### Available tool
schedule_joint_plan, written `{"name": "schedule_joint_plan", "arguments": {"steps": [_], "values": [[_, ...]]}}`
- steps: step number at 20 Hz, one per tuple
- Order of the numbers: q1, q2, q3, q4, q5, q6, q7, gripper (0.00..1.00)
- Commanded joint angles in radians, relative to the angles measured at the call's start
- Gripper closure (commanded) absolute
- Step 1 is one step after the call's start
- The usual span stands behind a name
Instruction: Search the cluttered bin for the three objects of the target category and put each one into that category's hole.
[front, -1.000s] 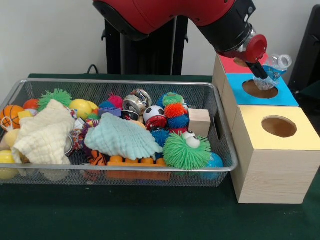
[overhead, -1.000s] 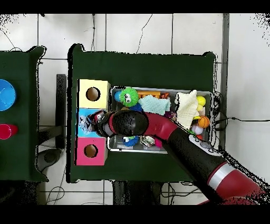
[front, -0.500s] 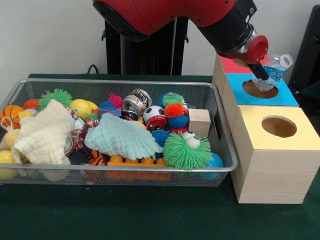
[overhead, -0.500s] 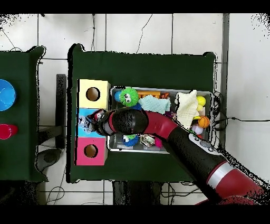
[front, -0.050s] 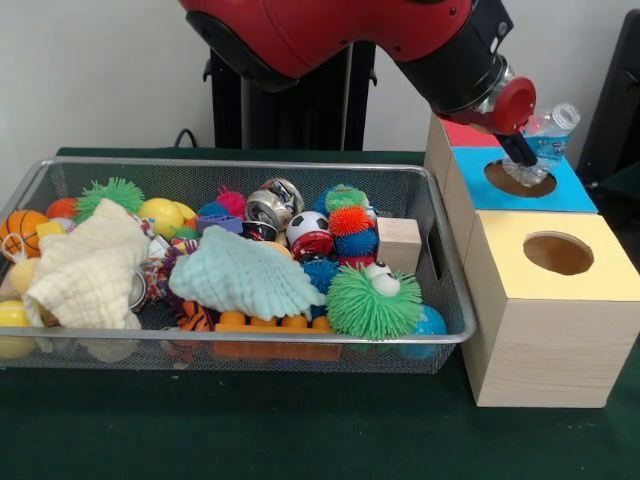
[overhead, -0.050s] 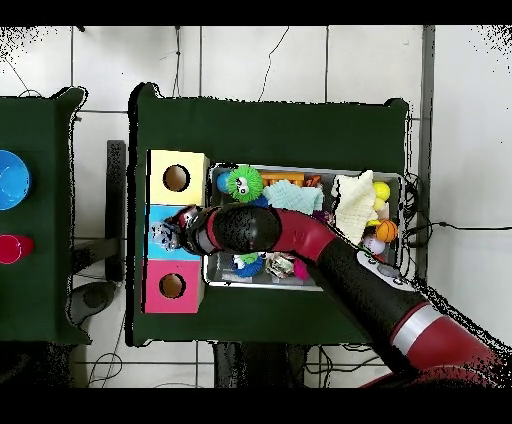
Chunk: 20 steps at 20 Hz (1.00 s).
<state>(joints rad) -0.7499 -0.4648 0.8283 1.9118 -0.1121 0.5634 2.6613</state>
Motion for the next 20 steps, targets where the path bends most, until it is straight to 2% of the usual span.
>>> {"name": "schedule_joint_plan", "arguments": {"steps": [1,9,20], "values": [[-0.004,0.032,-0.013,-0.167,-0.057,0.144,-0.223,1.0],[-0.008,0.049,0.001,-0.224,-0.073,0.197,-0.245,1.0],[-0.007,0.048,0.004,-0.215,-0.094,0.169,-0.219,1.0]]}}
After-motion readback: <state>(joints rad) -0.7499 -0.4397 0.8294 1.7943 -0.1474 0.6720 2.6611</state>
